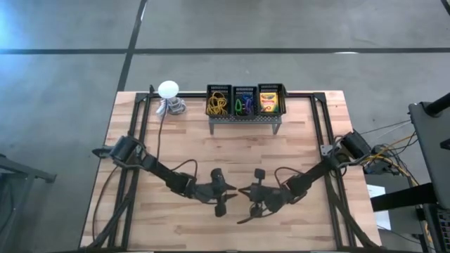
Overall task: Pick & Place Office Desk Supplies
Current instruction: Put the yellow rubber band into the left black bin on the shelf, then return To Home Position
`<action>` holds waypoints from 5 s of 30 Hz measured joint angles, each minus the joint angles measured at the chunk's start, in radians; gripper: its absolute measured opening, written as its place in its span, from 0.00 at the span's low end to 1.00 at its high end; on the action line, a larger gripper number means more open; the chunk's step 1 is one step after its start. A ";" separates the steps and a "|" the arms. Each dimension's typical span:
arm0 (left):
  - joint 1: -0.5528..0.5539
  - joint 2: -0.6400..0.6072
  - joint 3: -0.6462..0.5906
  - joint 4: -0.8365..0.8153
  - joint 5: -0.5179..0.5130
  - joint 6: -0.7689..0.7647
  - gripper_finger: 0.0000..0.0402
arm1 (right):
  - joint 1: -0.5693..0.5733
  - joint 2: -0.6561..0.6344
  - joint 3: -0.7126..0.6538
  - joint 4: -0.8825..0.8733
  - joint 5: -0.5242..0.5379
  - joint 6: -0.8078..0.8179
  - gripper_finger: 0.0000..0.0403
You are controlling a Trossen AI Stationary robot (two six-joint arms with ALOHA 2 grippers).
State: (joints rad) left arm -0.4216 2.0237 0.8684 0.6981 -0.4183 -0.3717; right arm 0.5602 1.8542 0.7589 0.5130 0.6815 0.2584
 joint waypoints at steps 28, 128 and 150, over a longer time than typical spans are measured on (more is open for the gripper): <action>0.009 -0.233 -0.003 -0.326 -0.195 0.015 0.02 | 0.146 -0.226 -0.021 -0.285 -0.046 -0.086 0.16; 0.005 -0.520 -0.488 0.109 -0.207 0.048 0.41 | -0.485 -1.653 -0.750 -0.333 -0.814 -0.171 0.13; 0.005 -0.520 -0.488 0.102 -0.206 0.030 0.41 | -0.486 -1.847 -0.732 -0.495 -0.736 -0.156 0.13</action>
State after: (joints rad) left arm -0.4164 1.5036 0.3801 0.8001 -0.6247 -0.3416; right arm 0.0738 0.0072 0.0269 0.0182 -0.0545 0.1022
